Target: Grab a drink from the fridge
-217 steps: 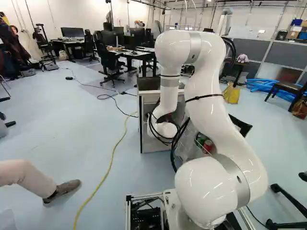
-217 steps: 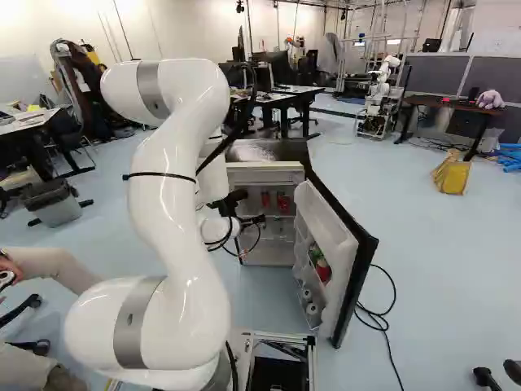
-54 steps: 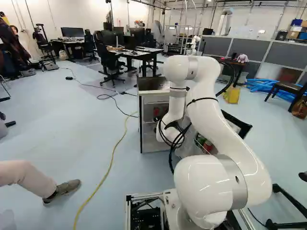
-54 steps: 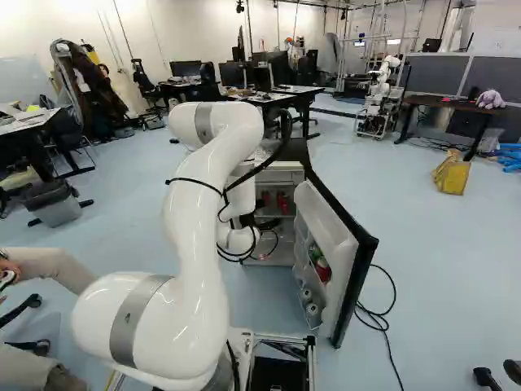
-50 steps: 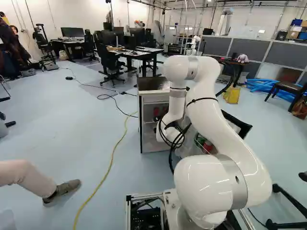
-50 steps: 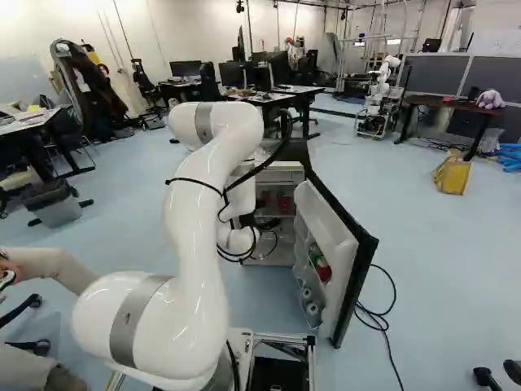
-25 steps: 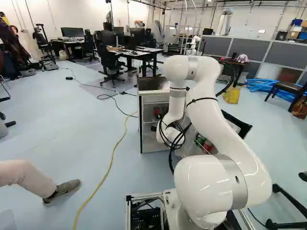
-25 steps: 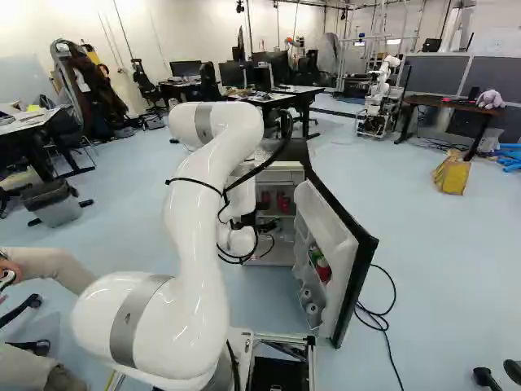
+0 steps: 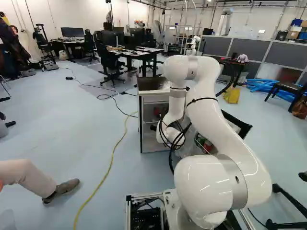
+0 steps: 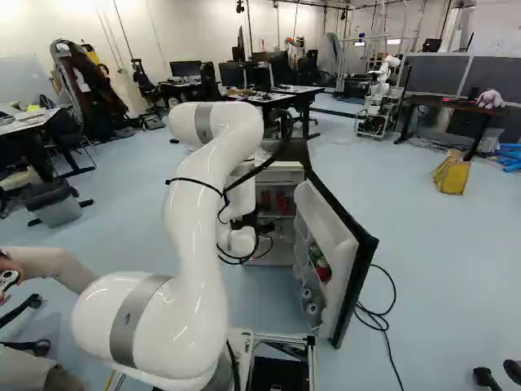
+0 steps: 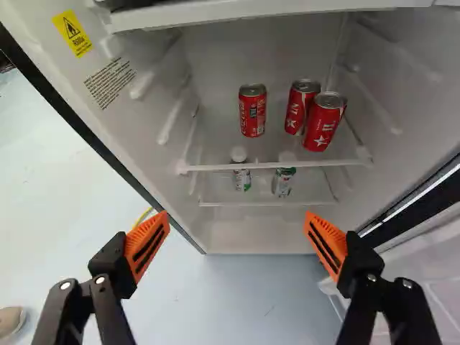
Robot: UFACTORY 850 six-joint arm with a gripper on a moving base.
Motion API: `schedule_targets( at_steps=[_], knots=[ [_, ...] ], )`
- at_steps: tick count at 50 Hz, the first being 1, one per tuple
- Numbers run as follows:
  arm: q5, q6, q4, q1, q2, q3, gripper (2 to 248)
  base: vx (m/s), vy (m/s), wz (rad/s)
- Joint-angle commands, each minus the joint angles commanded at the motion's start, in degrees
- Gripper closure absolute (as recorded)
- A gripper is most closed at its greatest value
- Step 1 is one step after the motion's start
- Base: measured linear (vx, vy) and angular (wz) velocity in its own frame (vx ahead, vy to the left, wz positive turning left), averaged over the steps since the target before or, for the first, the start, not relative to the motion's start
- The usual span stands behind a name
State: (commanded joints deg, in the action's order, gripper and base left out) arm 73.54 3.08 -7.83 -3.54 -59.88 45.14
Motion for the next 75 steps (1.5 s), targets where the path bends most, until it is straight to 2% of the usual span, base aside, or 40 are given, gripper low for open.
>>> schedule_targets(
  at_steps=[38, 75],
  knots=[
    [1.5, 0.0, 0.0, 0.0, -1.2, 2.6, 3, 0.0, 0.0, 0.0],
    [1.5, 0.0, -0.1, -1.4, -2.5, 5.1, 3, 0.0, 0.0, 0.0]
  ],
)
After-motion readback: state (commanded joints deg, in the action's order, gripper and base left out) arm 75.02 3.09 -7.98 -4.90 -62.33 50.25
